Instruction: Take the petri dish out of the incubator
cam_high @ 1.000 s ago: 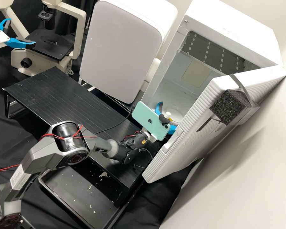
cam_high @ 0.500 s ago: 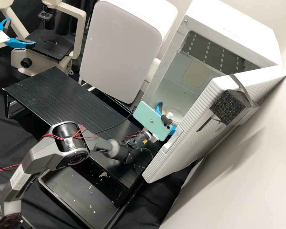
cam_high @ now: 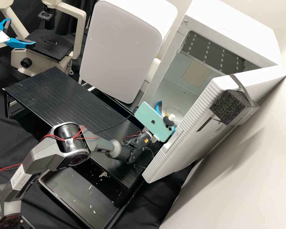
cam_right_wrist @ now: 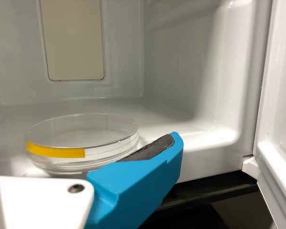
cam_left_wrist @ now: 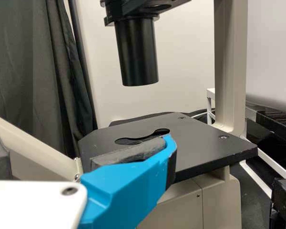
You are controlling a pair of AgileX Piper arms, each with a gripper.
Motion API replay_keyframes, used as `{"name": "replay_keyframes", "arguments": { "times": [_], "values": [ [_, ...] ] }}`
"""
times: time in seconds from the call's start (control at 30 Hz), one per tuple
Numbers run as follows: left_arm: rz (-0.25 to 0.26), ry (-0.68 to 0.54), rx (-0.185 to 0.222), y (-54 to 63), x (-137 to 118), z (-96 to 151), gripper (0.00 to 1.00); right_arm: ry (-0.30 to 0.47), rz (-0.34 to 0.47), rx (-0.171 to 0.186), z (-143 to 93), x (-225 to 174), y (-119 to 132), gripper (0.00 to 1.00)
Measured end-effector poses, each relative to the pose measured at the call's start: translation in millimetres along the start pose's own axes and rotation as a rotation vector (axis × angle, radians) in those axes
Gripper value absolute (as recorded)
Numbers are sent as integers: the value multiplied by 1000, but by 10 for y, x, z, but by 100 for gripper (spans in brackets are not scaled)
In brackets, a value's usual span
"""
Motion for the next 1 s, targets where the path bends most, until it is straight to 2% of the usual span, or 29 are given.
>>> {"name": "replay_keyframes", "arguments": {
  "times": [0.03, 0.07, 0.2, 0.43, 0.63, 1.0],
  "values": [
    [0, 0, 0, 0, 0, 0, 100, 1, 3, -1, 1, 2, 10, 100],
    [0, 0, 0, 0, 0, 0, 100, 0, 2, 6, 5, 2, 7, 0],
    [0, 0, 0, 0, 0, 0, 100, -1, -3, 13, 15, 16, 1, 0],
    [0, 0, 0, 0, 0, 0, 100, -4, -13, 5, 1, 36, 15, 0],
    [0, 0, 0, 0, 0, 0, 100, 9, -49, -30, -10, 96, 55, 0],
    [0, 0, 0, 0, 0, 0, 100, 1, -74, -24, 20, 165, 51, 0]
  ]
}}
